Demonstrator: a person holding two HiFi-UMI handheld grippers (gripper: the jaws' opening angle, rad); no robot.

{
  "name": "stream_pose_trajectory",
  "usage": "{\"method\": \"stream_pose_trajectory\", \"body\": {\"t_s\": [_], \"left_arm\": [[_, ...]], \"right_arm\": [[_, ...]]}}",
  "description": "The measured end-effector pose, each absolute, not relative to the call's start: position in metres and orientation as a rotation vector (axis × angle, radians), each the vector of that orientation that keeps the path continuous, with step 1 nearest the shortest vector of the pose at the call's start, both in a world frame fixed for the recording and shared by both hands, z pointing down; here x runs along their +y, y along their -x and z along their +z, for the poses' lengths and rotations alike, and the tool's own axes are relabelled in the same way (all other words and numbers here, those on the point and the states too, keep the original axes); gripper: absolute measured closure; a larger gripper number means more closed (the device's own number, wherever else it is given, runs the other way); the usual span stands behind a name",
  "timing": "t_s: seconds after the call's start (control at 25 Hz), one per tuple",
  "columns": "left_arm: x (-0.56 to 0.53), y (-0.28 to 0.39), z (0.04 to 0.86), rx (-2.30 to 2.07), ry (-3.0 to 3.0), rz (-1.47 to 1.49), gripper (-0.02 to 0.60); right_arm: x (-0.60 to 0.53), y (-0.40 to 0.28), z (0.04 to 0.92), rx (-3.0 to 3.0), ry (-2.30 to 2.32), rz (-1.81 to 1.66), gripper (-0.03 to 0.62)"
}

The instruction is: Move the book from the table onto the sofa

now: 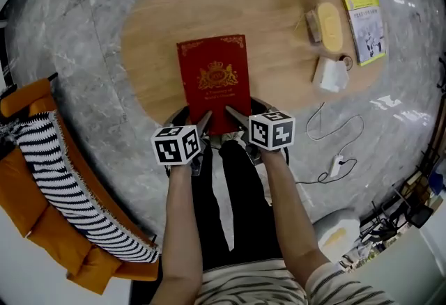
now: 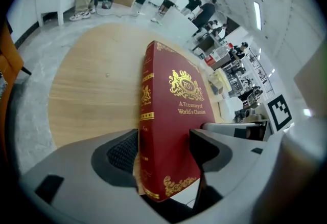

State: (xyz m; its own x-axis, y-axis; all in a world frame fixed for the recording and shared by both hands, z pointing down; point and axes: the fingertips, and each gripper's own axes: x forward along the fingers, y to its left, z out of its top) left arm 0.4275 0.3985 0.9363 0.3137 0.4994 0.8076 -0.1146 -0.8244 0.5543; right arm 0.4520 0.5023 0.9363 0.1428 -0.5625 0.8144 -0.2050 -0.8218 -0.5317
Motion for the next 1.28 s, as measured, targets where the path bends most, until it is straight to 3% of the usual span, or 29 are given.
{"method": "stream_pose_trajectory", "body": {"t_s": [0.6,1.28], "left_arm": [[0.394,-0.431,0.922,0.346,-2.105,1.571,0.282],[0.378,-0.431,0.809,0.337,-2.187,1.475,0.284]], "right_arm": [[0.496,-0.455,0.923,0.742,2.163,-1.721,0.281],[0.478,-0.456,0.808,0.763,2.260,-1.601,0.284]]}}
